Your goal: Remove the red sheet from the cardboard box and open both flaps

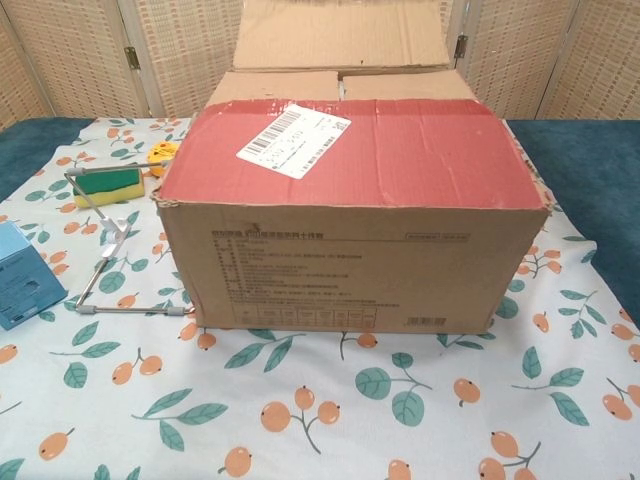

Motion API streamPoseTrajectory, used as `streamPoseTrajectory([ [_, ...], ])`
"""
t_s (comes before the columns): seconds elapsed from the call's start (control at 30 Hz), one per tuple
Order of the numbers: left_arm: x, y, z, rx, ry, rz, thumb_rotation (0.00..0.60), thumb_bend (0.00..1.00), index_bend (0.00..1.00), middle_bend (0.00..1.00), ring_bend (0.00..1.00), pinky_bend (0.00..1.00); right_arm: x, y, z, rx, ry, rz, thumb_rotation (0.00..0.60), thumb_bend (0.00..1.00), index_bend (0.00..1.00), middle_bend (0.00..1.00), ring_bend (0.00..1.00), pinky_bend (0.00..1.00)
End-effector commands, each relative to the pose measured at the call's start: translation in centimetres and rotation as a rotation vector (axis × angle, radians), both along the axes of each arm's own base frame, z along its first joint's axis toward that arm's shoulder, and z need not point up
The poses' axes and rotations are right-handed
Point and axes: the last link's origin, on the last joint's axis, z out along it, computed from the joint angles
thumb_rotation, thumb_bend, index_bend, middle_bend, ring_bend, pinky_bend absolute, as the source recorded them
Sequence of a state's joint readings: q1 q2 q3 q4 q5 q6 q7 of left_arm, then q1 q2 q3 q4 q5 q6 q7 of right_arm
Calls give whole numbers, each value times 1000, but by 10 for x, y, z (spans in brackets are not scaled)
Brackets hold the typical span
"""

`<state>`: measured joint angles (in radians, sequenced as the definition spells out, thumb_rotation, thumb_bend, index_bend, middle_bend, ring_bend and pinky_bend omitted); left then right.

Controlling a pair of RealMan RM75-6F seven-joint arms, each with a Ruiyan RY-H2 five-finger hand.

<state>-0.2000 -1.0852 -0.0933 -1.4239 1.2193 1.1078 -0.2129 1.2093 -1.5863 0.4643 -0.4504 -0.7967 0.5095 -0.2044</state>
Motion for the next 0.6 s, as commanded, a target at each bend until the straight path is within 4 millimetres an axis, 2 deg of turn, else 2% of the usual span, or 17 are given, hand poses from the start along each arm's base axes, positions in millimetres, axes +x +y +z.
streamPoseTrajectory([
  [0.03,1,1,-1,4,7,0,600,469,0,16,36,13,-1,5,-8,105,-105,38,521,266,0,0,0,0],
  [0.13,3,-2,-1,3,21,-13,600,469,0,16,35,13,-1,26,-4,209,-229,80,524,265,0,0,0,0],
  [0.27,4,-3,-3,-19,0,-27,600,469,0,16,36,13,9,88,6,454,-482,83,533,265,0,0,0,0],
  [0.33,4,-3,-4,-25,9,-28,600,469,0,16,36,13,9,110,13,523,-489,69,536,265,0,0,0,0],
  [0.4,5,-2,-5,-27,14,-24,600,469,45,20,40,13,8,130,19,586,-499,40,537,265,0,0,6,0],
  [0.47,6,0,-8,-35,24,-20,600,469,117,39,51,13,7,146,24,641,-553,-3,537,265,0,0,23,0],
  [0.6,9,6,-14,-59,47,-21,600,469,111,52,62,13,1,171,31,717,-660,-83,537,265,0,0,49,0],
])
